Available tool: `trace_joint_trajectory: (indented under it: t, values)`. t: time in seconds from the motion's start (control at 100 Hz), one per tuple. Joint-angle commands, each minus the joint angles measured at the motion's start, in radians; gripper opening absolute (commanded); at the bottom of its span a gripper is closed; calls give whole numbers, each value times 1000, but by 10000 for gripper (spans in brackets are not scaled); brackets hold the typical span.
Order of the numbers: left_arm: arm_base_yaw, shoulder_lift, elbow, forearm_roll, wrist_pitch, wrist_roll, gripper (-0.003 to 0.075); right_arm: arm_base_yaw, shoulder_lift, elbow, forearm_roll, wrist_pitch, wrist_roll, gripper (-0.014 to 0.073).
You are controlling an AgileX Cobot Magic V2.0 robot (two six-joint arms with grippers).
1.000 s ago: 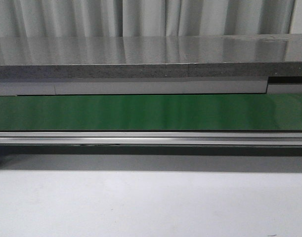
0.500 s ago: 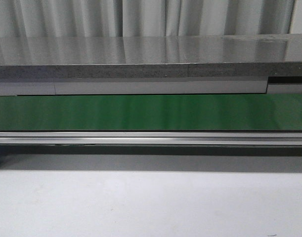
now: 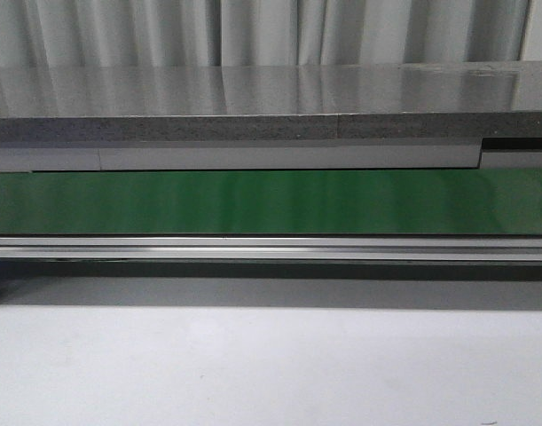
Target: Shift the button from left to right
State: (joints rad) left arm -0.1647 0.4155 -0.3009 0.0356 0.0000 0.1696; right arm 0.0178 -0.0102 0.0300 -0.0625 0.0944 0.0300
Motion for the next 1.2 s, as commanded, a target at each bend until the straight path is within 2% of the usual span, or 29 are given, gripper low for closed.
trace_joint_trajectory:
  t: [0.0,0.18,0.42,0.58,0.9,1.19]
  values:
    - [-10,-41,-5,14,-84,-3,5,-5,-16,0,-10,-83,0,-122]
    - [-2,-183,80,30,-66,-3,5,-5,-16,0,-10,-83,0,-122]
    - [52,-352,200,77,-11,-170,5,-5,-16,0,-10,-83,0,-122]
    - [65,-455,261,81,11,-193,5,-5,-16,0,-10,-83,0,-122]
    - [70,-455,340,81,-23,-223,5,-5,-16,0,-10,-83,0,-122]
    - [70,-455,340,81,-21,-223,5,-5,-16,0,-10,-83,0,-122]
